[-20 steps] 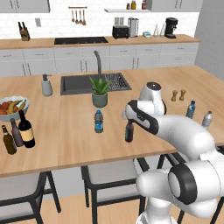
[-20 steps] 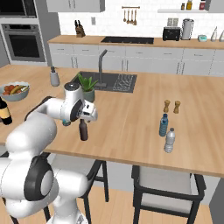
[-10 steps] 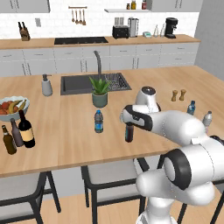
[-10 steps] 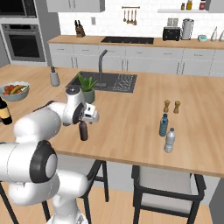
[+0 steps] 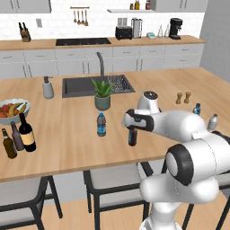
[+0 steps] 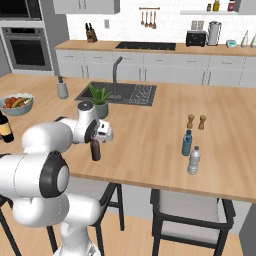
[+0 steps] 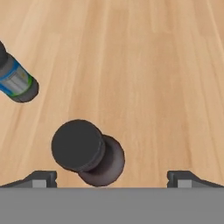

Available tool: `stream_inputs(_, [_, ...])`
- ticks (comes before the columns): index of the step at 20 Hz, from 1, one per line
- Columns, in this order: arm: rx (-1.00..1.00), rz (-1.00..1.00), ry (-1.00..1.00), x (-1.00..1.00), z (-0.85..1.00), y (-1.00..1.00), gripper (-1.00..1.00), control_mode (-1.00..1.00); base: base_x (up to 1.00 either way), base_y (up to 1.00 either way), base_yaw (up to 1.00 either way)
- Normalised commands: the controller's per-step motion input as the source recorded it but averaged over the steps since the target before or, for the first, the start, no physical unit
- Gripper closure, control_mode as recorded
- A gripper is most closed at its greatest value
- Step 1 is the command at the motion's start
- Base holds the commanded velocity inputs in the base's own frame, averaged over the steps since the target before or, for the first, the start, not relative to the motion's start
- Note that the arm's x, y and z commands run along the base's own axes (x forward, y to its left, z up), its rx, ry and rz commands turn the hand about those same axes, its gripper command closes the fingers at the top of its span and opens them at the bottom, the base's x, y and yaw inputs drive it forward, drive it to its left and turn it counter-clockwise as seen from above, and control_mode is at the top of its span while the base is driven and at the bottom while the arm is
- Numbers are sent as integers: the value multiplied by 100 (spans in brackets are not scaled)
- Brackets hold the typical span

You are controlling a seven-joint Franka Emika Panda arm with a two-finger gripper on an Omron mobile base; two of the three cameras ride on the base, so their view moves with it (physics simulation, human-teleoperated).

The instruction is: Move the plastic bottles in the middle to the plastics group, and the glass bottles in the middle to the glass group.

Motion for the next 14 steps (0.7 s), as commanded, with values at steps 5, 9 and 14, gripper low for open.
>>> stream_inputs(5, [-1,8,0,15,-16,11,-100,-100,0,0,0])
stream_inputs(9, [0,4,0,13,-8,0,-100,-100,0,0,0])
stream_inputs(14, [0,2,0,1,-1,0,-100,-100,0,0,0])
